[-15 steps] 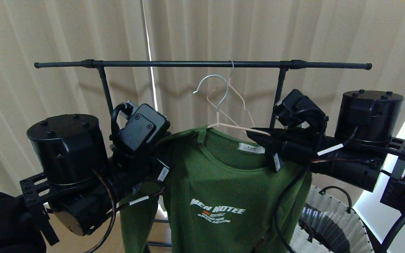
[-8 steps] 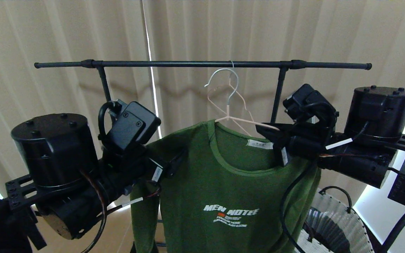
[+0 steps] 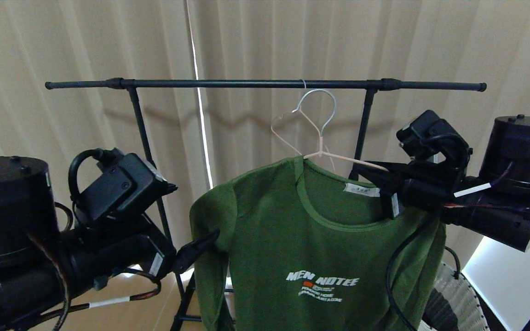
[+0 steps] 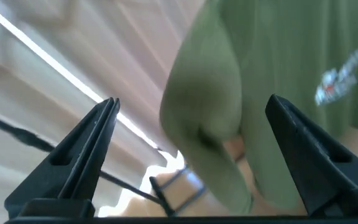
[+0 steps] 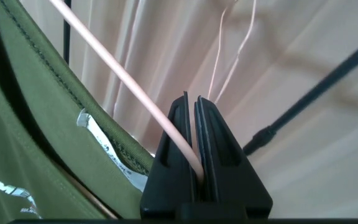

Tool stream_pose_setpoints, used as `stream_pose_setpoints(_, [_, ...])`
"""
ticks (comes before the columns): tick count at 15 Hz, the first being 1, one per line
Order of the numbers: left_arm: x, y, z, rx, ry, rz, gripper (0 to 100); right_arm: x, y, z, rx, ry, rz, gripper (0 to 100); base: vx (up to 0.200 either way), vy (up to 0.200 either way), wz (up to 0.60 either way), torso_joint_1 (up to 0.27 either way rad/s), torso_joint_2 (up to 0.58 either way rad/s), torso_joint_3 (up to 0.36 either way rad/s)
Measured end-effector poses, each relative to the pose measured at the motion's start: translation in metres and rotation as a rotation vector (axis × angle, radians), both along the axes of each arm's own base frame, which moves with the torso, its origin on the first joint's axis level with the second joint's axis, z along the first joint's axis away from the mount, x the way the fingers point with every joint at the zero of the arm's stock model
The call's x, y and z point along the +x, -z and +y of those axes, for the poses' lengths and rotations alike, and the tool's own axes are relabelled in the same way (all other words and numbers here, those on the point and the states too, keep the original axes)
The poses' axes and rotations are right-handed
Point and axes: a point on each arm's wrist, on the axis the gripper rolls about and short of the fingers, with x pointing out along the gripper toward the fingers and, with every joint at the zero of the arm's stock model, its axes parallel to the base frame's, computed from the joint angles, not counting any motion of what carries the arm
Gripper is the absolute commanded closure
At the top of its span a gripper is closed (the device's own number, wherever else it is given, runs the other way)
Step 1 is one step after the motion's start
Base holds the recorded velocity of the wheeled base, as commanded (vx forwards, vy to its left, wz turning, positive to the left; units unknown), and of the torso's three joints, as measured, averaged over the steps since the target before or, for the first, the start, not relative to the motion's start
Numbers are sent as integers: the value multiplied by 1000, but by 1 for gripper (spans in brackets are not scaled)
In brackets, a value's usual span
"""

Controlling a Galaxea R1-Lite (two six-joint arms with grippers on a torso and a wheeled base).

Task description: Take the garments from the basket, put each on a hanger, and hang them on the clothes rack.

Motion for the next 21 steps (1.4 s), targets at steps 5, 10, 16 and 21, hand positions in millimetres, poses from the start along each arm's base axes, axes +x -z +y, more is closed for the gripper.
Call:
stream_pose_setpoints(5, [2, 13, 24, -28, 79, 66, 0, -9, -5, -5, 14, -9, -13, 100, 0, 0, 0, 0, 0, 0])
stream_pose_setpoints(10, [23, 26, 26, -32, 33, 74, 100, -16, -10, -8, 35, -32, -26, 100, 0, 0, 0, 0, 0, 0])
stream_pose_setpoints(16, [31, 41, 25, -4, 25, 113, 100, -22, -12, -9, 41, -41, -34, 100, 0, 0, 0, 0, 0, 0])
stream_pose_setpoints(21, [20, 49, 40, 19, -18, 115, 100, -19, -14, -18, 38, 6, -43, 100, 0, 0, 0, 0, 0, 0])
